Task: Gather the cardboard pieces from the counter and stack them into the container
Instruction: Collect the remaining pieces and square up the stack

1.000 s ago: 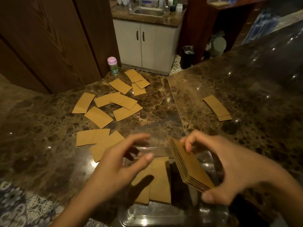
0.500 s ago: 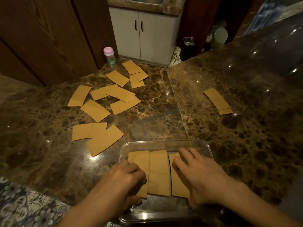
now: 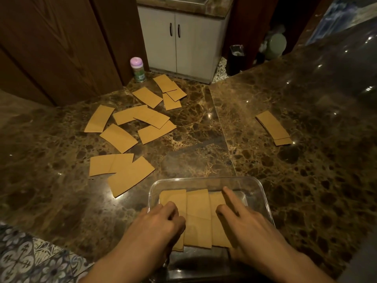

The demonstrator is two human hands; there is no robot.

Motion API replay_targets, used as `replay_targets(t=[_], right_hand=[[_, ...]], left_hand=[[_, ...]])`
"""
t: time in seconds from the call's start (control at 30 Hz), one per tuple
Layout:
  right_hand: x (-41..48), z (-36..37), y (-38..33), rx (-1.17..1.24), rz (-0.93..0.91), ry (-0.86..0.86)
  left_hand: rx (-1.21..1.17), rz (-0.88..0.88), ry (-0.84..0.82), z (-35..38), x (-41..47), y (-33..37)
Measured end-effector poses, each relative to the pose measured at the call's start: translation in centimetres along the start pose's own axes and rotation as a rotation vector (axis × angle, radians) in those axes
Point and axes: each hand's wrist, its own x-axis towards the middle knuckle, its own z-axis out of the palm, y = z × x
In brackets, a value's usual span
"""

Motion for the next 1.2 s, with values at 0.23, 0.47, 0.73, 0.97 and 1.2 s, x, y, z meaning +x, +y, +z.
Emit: replay_targets(t=[0.23, 0.47, 0.73, 0.97, 1.2], right_hand=[[0.1, -0.6, -0.3, 0.034, 0.051, -0.058], [-0.1, -0.6, -0.5, 0.051, 0.067, -0.067], [0.4, -2.5, -1.0, -0.027, 0.031, -0.167], [2.0, -10.7, -2.5, 0.088, -0.002, -0.178], [17.9, -14.2, -2.2, 0.296, -0.048, 0.116]], left_hand=[[0.149, -0.078, -0.098, -0.8, 0.7, 1.1], [0.225, -0.133, -0.131, -0.6, 0.8, 1.6], [0.215, -0.032, -0.123, -2.8, -0.5, 1.0], [-0.658, -0.089, 0.111, -7.5, -2.9, -2.9], [-0.292, -0.568, 0.222, -5.2, 1.5, -14.0]])
